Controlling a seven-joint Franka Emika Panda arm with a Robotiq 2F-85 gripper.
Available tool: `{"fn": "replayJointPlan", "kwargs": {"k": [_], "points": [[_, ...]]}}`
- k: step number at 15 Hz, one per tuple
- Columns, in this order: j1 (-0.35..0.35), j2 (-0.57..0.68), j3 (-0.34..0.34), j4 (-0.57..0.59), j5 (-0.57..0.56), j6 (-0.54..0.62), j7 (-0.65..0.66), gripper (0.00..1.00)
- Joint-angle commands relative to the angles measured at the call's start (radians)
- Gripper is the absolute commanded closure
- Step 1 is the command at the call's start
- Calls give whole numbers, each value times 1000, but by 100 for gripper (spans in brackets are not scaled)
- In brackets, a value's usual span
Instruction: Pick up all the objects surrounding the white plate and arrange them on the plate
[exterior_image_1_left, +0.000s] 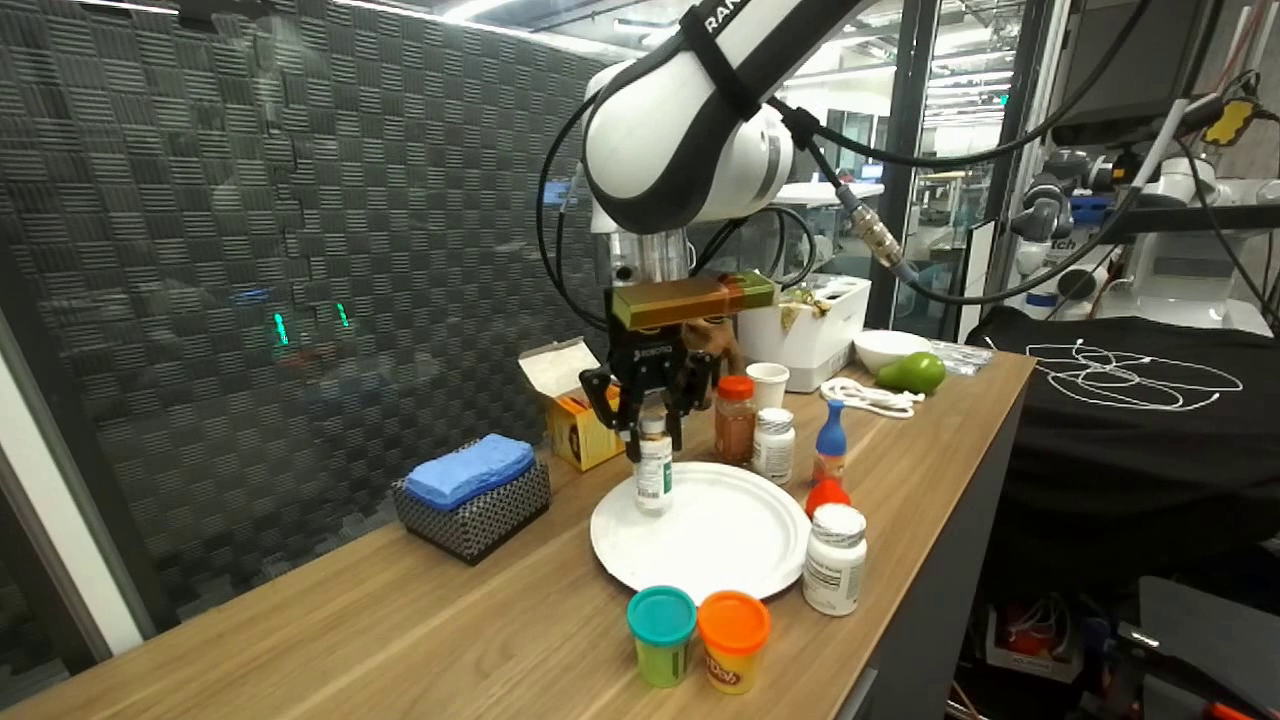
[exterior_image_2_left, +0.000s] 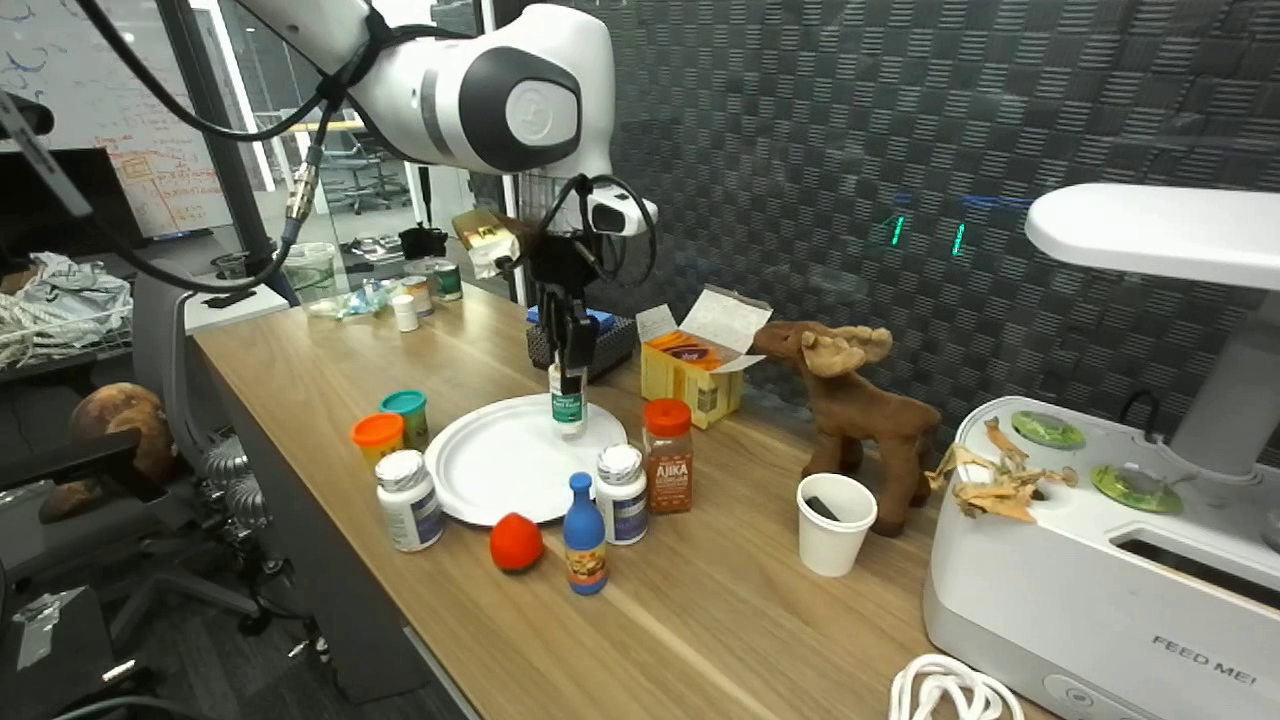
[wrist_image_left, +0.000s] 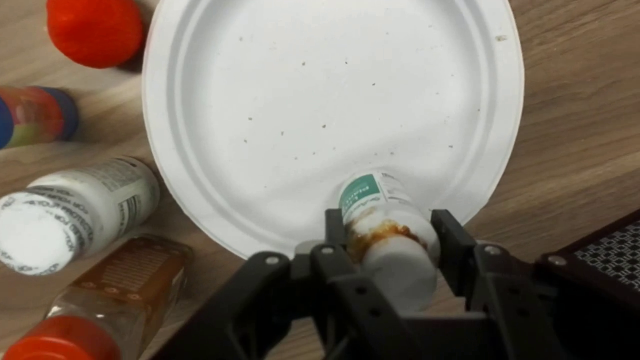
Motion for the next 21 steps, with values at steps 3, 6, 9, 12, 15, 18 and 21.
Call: {"fn": "replayJointPlan", "kwargs": {"k": [3,6,9,12,15,18,21], "points": [[52,-75,14,-8,-46,-65,-34,8],[83,-126,18,-23,-94,-79,-11,0],[109,-172,44,-13,-126,-129,-24,0],[113,-196,94,-13,-67,-167,-40,1],[120,-193,122,-37,-56,-176,-24,0],[121,-173,129,-26,-61,-176,-28,0],[122,-173,140,-26,-46,-188,-41,0]]}}
